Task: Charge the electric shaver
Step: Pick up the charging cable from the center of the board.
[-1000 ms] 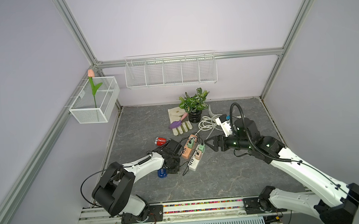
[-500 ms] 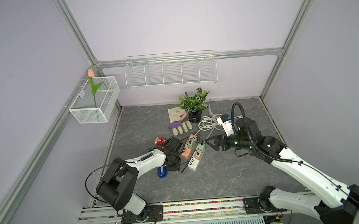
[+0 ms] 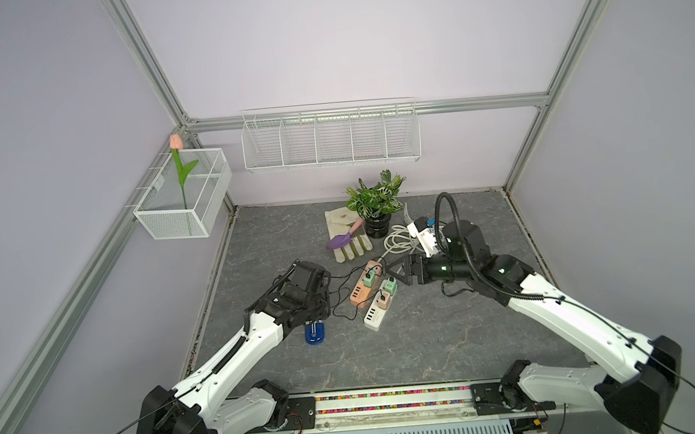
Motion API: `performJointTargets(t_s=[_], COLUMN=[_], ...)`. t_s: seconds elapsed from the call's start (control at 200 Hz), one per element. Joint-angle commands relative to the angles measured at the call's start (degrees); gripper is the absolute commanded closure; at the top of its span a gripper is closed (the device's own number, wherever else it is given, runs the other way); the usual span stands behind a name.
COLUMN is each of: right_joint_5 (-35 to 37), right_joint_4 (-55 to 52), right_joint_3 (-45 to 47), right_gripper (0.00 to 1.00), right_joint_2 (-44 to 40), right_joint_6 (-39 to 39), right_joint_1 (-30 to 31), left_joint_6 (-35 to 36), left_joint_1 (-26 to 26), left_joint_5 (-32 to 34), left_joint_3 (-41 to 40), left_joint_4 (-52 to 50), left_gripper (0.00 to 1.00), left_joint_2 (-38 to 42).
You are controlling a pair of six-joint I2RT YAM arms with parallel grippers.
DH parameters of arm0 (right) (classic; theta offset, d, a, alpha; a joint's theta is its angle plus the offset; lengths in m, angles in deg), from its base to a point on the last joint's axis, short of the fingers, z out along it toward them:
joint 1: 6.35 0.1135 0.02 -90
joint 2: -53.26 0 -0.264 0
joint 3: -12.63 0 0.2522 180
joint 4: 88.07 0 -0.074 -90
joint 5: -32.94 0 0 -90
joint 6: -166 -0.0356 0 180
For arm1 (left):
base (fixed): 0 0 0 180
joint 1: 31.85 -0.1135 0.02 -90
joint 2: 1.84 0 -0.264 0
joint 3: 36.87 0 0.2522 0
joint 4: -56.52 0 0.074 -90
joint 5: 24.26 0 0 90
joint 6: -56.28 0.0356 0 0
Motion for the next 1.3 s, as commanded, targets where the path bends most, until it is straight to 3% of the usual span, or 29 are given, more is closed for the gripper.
performJointTargets(t_s=[0.0, 0.18, 0.415, 0.745, 1.065, 1.3], right_joint_5=[-9.24, -15.91, -18.52, -16.17, -15.1, -14.7], right_joint_4=[6.82, 14.94, 27.32, 37.36, 47.01, 48.55], right_joint_3=[-4.18, -8.88, -10.6, -11.64, -10.51, -11.39], right_gripper=[0.17, 0.19, 0.22, 0.24, 0.47, 0.69], right_joint_2=[6.51, 17.42, 24.56, 29.51, 32.61, 33.58], right_joint_6=[-7.32, -18.88, -37.54, -47.9, -59.98, -62.91], right_joint_1=[0.14, -0.25, -0.15, 0.54, 2.16, 2.36], left_joint_6=[1.03, 7.26, 12.48, 14.2, 16.32, 16.31], left_joint_1=[-1.99, -4.88, -6.91, -7.14, -7.16, -7.17], left_joint_5=[0.29, -3.66, -7.11, -11.27, -12.59, -12.61], left_joint_3=[1.28, 2.6, 2.72, 3.01, 2.84, 1.74], left_joint_4=[4.31, 12.68, 23.19, 26.19, 27.59, 28.03], left_gripper=[1.0, 1.0, 1.0, 1.0, 1.0, 1.0], left_joint_2=[1.45, 3.16, 3.68, 2.52, 1.43, 1.53])
